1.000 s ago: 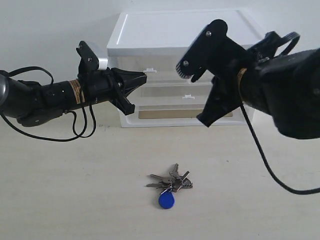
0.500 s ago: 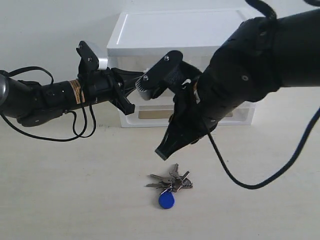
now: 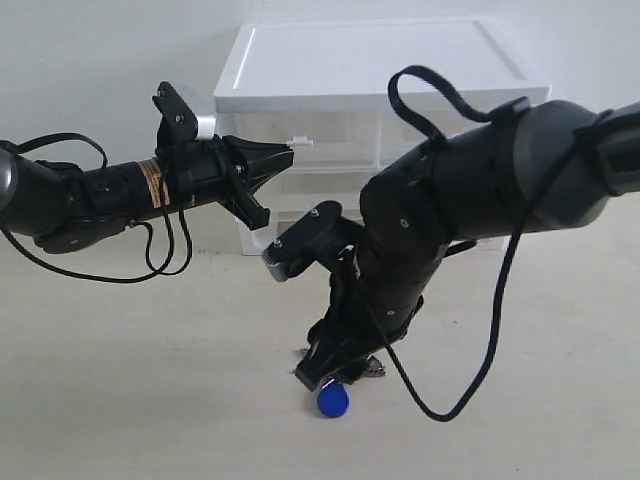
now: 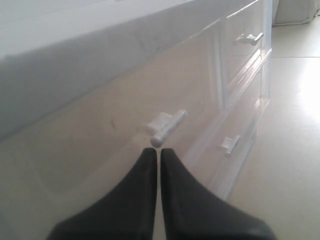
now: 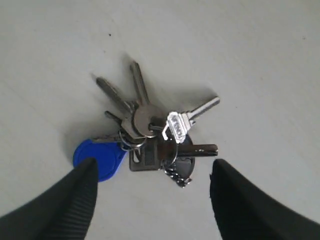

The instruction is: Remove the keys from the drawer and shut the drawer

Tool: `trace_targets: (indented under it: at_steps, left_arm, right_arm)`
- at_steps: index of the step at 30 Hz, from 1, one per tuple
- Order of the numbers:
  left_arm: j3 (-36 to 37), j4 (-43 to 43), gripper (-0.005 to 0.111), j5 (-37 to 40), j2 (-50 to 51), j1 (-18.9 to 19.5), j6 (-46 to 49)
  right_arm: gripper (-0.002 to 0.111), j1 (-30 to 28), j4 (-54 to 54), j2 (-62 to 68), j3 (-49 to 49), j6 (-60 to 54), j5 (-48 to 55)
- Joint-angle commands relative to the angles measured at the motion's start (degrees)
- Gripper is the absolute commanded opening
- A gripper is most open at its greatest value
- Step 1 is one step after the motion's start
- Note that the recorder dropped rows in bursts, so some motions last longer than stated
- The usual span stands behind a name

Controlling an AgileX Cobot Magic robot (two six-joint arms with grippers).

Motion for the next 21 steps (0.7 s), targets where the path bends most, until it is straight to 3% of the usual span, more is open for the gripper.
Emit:
trace_targets:
  at_steps: [1,4,17,21]
  left_arm:
    - [-1.35,-15.35,0.004,5.86,0.04,1.05,-0.08]
    - [-1.35,-15.35,0.004,5.86,0.04,1.05,-0.08]
    - [-1.35,-15.35,0.004,5.86,0.04,1.05,-0.08]
    - [-1.35,-15.35,0.004,5.86,0.04,1.05,-0.08]
  right_arm:
    - [0.059,0.02,3.93,1.72,-0.48,-3.74,-0.86]
    - [0.059,0.02,8.60,2.43,-0.48,-7.42,-1.79]
    - [0.059,0.02,6.29,5.70,-0.48,-7.52,-3.96]
    - [0.043,0.02,5.58,5.70,-0.48,-7.18,-3.63]
